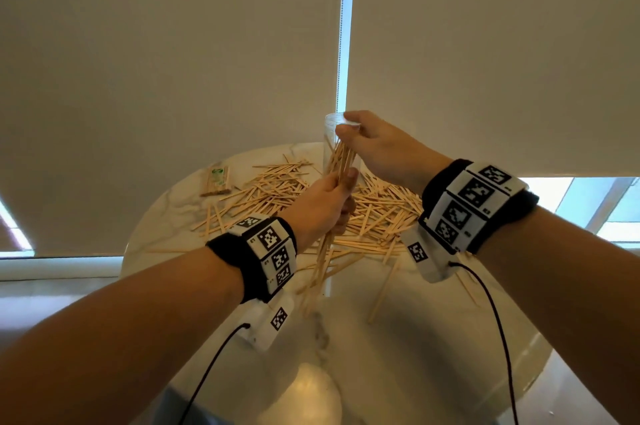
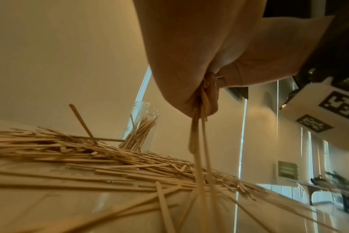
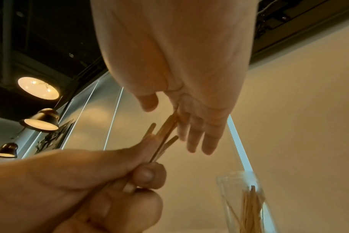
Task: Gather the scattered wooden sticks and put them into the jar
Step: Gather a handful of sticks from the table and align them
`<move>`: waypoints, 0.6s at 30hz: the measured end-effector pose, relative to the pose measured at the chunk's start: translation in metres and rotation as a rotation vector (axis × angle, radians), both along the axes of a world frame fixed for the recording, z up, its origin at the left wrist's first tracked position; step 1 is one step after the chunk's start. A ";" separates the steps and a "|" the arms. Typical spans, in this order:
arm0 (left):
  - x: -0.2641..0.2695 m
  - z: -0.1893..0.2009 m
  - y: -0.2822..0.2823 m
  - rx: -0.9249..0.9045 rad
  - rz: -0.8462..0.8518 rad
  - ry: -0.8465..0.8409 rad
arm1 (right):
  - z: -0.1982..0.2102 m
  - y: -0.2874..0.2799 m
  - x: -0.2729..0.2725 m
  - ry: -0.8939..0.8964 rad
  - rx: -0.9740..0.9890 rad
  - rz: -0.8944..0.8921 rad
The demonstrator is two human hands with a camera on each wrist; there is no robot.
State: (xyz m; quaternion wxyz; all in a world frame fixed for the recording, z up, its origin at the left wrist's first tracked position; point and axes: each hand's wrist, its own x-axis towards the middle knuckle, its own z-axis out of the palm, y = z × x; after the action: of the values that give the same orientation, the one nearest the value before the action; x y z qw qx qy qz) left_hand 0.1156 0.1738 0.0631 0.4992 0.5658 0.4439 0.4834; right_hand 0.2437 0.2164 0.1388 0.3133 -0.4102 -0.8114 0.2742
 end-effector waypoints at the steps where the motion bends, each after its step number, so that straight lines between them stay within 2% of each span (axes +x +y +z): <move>1: -0.002 0.001 -0.001 0.006 0.026 -0.012 | -0.002 -0.004 0.002 0.018 -0.032 0.006; 4: -0.012 0.007 0.005 0.092 0.216 -0.107 | -0.018 -0.013 0.006 -0.094 -0.117 0.027; 8: -0.021 0.017 0.013 0.149 0.333 -0.345 | -0.055 -0.026 0.000 -0.495 -0.330 0.185; 10: -0.017 0.017 0.012 0.142 0.326 -0.389 | -0.067 -0.029 -0.006 -0.433 -0.367 0.220; 14: -0.010 0.012 0.009 0.075 0.266 -0.400 | -0.068 -0.033 -0.015 -0.078 -0.369 0.182; 16: -0.015 0.014 0.009 0.073 0.272 -0.324 | -0.064 -0.032 -0.014 -0.135 -0.339 0.157; 18: -0.026 0.019 0.007 0.045 0.308 -0.167 | -0.062 -0.027 -0.004 -0.326 -0.317 0.080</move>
State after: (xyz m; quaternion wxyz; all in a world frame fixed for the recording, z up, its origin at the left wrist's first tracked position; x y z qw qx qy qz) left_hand 0.0894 0.1805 0.0823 0.4416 0.4601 0.4713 0.6093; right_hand 0.2401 0.1892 0.0764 0.0988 -0.4607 -0.8136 0.3406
